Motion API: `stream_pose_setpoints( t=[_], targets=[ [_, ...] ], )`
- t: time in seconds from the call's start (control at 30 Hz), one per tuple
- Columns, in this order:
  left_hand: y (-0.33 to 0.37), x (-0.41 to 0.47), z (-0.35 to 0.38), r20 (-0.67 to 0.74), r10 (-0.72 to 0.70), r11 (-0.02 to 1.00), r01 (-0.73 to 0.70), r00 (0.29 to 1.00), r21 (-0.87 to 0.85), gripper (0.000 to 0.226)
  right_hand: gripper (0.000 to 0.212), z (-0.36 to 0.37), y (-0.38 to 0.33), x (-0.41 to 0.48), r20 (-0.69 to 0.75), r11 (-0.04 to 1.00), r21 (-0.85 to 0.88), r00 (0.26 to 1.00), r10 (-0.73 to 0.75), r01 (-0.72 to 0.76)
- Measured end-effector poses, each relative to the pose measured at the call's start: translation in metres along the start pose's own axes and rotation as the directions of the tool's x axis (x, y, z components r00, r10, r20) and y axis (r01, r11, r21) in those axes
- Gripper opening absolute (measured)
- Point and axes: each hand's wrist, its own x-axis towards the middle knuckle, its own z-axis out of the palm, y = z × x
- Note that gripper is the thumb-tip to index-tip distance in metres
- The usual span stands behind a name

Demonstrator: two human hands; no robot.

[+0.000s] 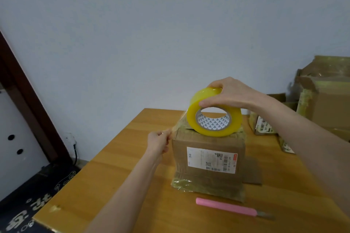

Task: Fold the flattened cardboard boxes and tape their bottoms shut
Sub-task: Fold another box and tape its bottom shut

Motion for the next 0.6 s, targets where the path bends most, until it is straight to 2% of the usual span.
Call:
stream_pose_setpoints(
  t=[0.07, 0.13, 0.2, 0.23, 0.27, 0.33, 0.37, 0.4, 0.43, 0.5, 0.6],
  targets=[
    [-0.006, 0.001, 0.004, 0.062, -0.018, 0.998, 0.015, 0.998, 0.06, 0.024, 0.059, 0.005, 0.0, 0.001, 0.006, 1.0, -0.009, 1.0, -0.003, 0.003],
    [-0.006, 0.003, 0.003, 0.108, -0.046, 0.969, 0.018, 0.993, 0.248, 0.022, 0.062, 0.009, 0.001, 0.002, -0.011, 1.0, 0.006, 1.0, 0.024, -0.024],
    [-0.008, 0.006, -0.005, 0.114, -0.027, 0.851, -0.037, 0.993, 0.524, 0.035, 0.061, 0.01, 0.002, 0.0, -0.035, 0.998, 0.033, 0.997, 0.062, -0.061],
    [-0.007, 0.007, -0.008, 0.091, 0.058, 0.806, -0.1, 0.994, 0.583, 0.043, 0.06, 0.01, 0.002, 0.0, -0.038, 0.997, 0.046, 0.997, 0.069, -0.068],
    [-0.005, 0.006, -0.009, 0.079, 0.181, 0.802, -0.194, 0.98, 0.565, 0.045, 0.06, 0.01, 0.003, -0.001, -0.039, 0.996, 0.056, 0.997, 0.071, -0.069],
    [0.008, -0.012, -0.003, 0.144, 0.357, 0.851, -0.385, 0.923, 0.356, 0.045, 0.059, 0.011, 0.004, -0.001, -0.04, 0.995, 0.075, 0.997, 0.066, -0.063],
    [0.015, -0.024, 0.003, 0.246, 0.383, 0.858, -0.441, 0.89, 0.261, 0.046, 0.058, 0.011, 0.005, 0.0, -0.045, 0.995, 0.087, 0.997, 0.06, -0.056],
    [0.019, -0.034, 0.01, 0.359, 0.39, 0.839, -0.488, 0.848, 0.241, 0.046, 0.057, 0.012, 0.007, 0.001, -0.055, 0.993, 0.106, 0.997, 0.058, -0.052],
    [0.02, -0.041, 0.014, 0.445, 0.399, 0.79, -0.547, 0.802, 0.278, 0.044, 0.055, 0.013, 0.009, 0.0, -0.067, 0.989, 0.136, 0.996, 0.06, -0.05],
    [0.015, -0.04, 0.018, 0.496, 0.455, 0.685, -0.647, 0.739, 0.336, 0.048, 0.053, 0.014, 0.015, -0.003, -0.087, 0.97, 0.241, 0.994, 0.063, -0.04],
    [0.011, -0.032, 0.017, 0.494, 0.466, 0.649, -0.663, 0.734, 0.374, 0.05, 0.052, 0.015, 0.032, -0.014, -0.034, 0.895, 0.442, 0.996, 0.087, -0.063]
  ],
)
